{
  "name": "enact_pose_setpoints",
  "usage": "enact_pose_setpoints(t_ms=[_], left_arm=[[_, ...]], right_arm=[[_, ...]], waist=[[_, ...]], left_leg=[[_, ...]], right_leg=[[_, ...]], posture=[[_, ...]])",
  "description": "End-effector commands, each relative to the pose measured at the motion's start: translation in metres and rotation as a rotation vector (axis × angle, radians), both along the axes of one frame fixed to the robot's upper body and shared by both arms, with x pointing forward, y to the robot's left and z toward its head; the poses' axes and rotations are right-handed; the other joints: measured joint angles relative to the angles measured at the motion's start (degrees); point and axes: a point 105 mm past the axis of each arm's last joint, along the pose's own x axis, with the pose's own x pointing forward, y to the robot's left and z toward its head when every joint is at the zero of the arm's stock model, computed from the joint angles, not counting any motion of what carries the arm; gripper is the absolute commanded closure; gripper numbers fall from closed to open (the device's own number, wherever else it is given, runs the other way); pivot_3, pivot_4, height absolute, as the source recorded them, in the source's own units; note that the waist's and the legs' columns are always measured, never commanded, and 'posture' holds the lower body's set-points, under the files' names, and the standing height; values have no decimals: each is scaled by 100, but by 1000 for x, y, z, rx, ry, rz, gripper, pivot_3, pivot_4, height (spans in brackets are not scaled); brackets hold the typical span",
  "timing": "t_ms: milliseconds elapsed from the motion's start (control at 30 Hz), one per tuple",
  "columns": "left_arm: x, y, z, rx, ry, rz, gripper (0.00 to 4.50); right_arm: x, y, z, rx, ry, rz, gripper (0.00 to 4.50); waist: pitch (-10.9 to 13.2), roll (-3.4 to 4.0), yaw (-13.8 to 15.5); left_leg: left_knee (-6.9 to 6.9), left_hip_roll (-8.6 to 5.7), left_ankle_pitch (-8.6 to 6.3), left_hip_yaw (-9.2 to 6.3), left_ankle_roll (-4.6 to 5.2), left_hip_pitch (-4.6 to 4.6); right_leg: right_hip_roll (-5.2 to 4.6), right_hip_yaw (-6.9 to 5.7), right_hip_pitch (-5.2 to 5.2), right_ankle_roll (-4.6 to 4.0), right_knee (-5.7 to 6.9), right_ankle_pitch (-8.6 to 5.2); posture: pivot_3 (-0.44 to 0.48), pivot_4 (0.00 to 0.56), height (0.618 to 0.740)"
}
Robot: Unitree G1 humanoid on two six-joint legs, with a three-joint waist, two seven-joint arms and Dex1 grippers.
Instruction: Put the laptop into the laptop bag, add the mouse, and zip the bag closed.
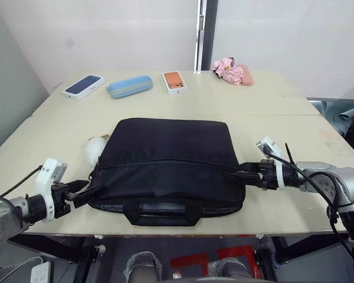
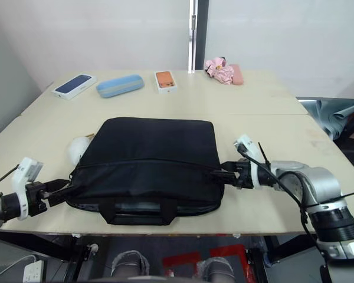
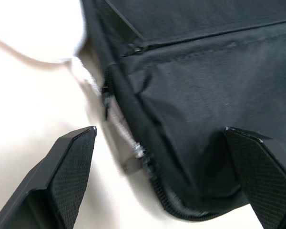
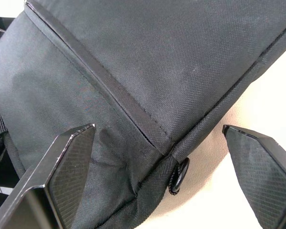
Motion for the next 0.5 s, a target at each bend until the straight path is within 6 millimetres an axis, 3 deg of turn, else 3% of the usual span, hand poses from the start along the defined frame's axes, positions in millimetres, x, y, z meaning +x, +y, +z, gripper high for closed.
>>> enact_pose_setpoints(t_ms=[33, 167, 200, 400, 433, 500], left_arm=[[3, 1, 1, 24, -12, -5, 0], [7, 4, 3, 27, -26, 8, 1127], [7, 4, 3, 27, -28, 9, 1639], [7, 6, 4, 29, -32, 9, 3647], [8, 6, 5, 32, -37, 12, 3968], [10, 7, 6, 36, -50, 16, 4489]], right_arm=[[4, 1, 9, 1, -41, -2, 608], [5, 2, 10, 10, -44, -10, 1864], [6, 2, 10, 11, -45, -13, 2333], [4, 4, 10, 24, -46, -9, 4274], [5, 4, 10, 25, -47, -12, 4498], [6, 5, 11, 26, -51, -13, 4500]], waist=[[-1, 0, -1], [-2, 0, 0], [-2, 0, 0], [-21, 0, 0], [-23, 0, -1], [-24, 1, -2]], left_leg=[[1, 0, 0, 0, 0, 0], [4, 0, 0, 0, 0, 0], [5, 0, 0, -1, 0, 1], [10, 0, 0, 0, 0, 6], [11, 0, 0, 0, 0, 6], [11, 0, 0, 0, 0, 6]], right_leg=[[0, 1, 0, 0, 1, 0], [0, 1, 0, 0, 5, 0], [0, 1, 0, 0, 9, 0], [0, 5, 2, 0, 14, 0], [0, 5, 2, 0, 14, 0], [0, 5, 2, 0, 14, 0]], posture=[[0, 150, 740], [0, 150, 740], [0, 150, 740], [0, 150, 740], [0, 150, 740], [0, 150, 740]])
